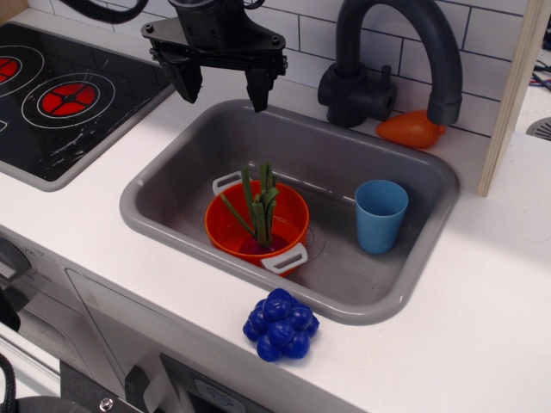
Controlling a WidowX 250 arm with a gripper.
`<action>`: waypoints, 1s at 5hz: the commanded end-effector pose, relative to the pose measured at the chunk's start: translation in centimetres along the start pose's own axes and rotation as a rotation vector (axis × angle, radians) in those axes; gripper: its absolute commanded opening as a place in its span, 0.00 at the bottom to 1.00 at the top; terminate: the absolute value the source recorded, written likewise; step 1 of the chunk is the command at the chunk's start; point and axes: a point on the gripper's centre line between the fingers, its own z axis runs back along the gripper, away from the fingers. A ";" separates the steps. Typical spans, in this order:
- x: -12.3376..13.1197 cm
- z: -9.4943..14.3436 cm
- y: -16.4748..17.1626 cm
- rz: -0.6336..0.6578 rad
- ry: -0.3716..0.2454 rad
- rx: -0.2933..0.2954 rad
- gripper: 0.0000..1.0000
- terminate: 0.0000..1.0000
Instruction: Take beet from pot sink
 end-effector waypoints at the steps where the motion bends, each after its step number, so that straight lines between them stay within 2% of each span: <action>1: 0.0 0.0 0.0 0.000 0.000 0.000 1.00 0.00; 2: -2.3 -0.1 -1.7 0.006 -0.071 -0.013 1.00 0.00; 3: -5.1 0.1 -3.0 -0.037 -0.049 -0.005 1.00 0.00; 4: -6.7 0.4 -4.3 -0.052 -0.020 -0.060 1.00 0.00; 5: -6.6 0.0 -4.9 -0.027 -0.027 -0.024 1.00 0.00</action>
